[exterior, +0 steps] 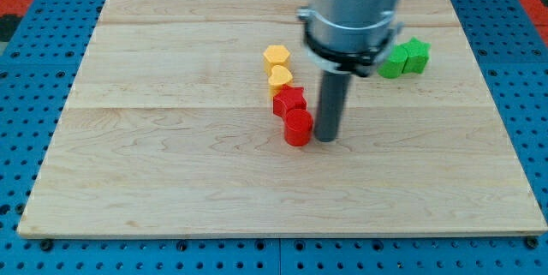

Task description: Push the red star diagonal to the red circle

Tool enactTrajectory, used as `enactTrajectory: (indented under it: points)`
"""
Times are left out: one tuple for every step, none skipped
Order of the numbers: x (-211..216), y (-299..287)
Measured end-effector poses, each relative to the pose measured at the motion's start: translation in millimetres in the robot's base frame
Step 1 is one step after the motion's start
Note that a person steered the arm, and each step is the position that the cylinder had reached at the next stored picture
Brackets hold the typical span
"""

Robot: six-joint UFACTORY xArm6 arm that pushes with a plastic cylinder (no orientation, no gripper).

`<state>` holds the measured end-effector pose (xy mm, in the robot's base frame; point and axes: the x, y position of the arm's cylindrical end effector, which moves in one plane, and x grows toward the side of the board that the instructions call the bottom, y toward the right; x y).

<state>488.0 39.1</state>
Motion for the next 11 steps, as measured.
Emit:
enactTrajectory:
  points:
    - [-6.0,-69.4]
    - [20.2,-30.5]
    - [9.0,36.3]
    - [-36.3,0.1]
    - [-64.9,-92.1]
    - [-80.7,-114.0]
    - [-64.2,-105.7]
    - [-65.1,-52.3]
    - [-66.0,-5.5]
    - [-82.3,-24.9]
    - [-107.0,-94.3]
